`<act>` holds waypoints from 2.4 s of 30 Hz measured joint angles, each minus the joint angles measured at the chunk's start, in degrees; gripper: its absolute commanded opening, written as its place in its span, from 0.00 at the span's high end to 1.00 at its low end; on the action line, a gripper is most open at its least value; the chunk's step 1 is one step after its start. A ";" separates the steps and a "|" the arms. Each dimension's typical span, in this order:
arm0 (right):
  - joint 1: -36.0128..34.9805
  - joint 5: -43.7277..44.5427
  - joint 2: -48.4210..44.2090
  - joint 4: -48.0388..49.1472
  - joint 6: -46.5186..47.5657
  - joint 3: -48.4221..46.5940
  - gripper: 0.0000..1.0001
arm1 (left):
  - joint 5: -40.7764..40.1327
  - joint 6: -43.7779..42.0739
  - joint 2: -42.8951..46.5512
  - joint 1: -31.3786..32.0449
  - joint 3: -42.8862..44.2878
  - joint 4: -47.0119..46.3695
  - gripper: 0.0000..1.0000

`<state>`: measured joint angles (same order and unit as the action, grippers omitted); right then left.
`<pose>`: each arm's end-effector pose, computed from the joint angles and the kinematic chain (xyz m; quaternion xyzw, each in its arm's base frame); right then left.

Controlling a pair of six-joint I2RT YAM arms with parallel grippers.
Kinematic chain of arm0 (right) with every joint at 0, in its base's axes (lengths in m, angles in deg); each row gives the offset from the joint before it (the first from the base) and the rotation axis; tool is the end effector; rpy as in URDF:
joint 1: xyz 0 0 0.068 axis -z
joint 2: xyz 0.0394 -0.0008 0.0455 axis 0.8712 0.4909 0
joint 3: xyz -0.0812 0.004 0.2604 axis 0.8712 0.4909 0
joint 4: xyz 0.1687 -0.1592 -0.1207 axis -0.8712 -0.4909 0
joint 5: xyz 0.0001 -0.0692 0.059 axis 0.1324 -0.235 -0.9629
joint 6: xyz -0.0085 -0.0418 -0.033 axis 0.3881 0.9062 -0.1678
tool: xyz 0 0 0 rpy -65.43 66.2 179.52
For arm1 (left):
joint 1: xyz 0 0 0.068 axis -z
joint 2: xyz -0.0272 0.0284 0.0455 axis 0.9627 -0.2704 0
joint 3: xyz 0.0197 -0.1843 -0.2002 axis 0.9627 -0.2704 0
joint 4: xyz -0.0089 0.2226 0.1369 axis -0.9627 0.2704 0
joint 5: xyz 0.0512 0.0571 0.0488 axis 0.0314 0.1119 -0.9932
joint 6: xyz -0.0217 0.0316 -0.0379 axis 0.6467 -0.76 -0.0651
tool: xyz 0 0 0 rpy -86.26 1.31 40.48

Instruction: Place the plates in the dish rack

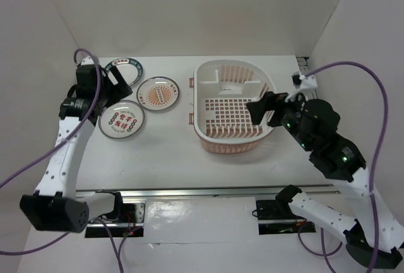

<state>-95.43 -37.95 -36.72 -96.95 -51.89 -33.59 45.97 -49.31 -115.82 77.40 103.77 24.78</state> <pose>0.1070 0.0643 0.4436 -0.0400 0.7688 0.1975 0.6069 0.2448 -0.0071 0.3904 -0.2706 0.8211 -0.0863 0.4951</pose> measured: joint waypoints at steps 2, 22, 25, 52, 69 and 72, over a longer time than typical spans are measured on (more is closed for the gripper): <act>0.13 -3.08 2.08 4.24 0.44 1.81 0.00 | 5.29 1.27 -3.78 -6.03 0.20 -3.65 0.00; 0.59 -17.49 -0.57 16.26 4.07 9.79 0.00 | 31.63 12.74 -40.39 -30.45 -2.89 -38.42 0.03; 0.59 -18.18 -0.59 16.48 4.11 10.49 0.00 | 32.20 12.74 -46.71 -30.80 1.77 -39.56 0.04; 0.59 -19.85 3.43 19.30 4.74 14.10 0.00 | 30.12 16.76 -70.95 -25.00 26.18 -44.96 0.74; 0.59 -18.93 4.63 22.45 4.66 16.96 0.00 | 36.61 26.32 -68.54 -25.94 14.97 -57.09 1.00; 0.59 -18.67 7.13 24.17 4.66 18.21 0.00 | 36.87 26.18 -62.62 -26.23 6.78 -57.66 1.00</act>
<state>-94.84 -56.62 -29.60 -72.77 -47.24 -15.39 82.84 -23.12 -178.44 51.17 110.55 -32.88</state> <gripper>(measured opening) 0.999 0.137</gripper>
